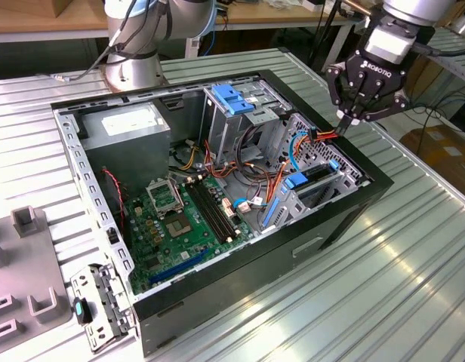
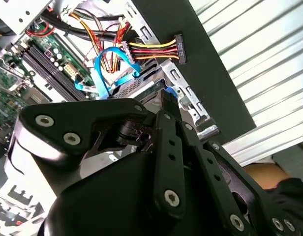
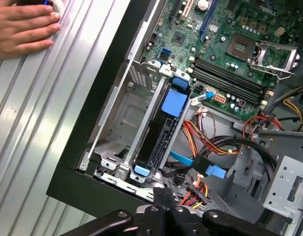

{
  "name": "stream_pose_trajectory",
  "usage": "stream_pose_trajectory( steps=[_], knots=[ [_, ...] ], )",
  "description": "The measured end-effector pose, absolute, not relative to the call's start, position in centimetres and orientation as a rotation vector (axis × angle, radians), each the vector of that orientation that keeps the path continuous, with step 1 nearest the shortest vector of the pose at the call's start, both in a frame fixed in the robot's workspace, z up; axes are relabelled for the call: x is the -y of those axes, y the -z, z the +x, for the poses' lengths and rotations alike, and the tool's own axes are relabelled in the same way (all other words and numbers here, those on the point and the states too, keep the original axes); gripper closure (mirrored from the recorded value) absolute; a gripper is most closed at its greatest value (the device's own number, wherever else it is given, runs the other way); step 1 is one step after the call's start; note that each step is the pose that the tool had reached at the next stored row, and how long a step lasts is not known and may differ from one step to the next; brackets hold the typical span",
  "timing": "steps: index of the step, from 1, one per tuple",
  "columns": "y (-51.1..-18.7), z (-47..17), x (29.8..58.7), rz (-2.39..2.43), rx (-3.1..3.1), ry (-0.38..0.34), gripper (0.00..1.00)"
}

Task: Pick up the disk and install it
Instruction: 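Insert the first disk wire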

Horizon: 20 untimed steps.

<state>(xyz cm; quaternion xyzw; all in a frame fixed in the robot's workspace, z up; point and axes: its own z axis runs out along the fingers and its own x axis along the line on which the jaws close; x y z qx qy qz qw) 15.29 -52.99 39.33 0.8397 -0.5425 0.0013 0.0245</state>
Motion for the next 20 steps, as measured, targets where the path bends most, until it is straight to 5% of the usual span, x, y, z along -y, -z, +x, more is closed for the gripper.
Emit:
stream_pose_trajectory(
  steps=[20],
  knots=[
    [-38.4,16.5,51.3,2.806,1.298,-0.016,0.89]
  ],
)
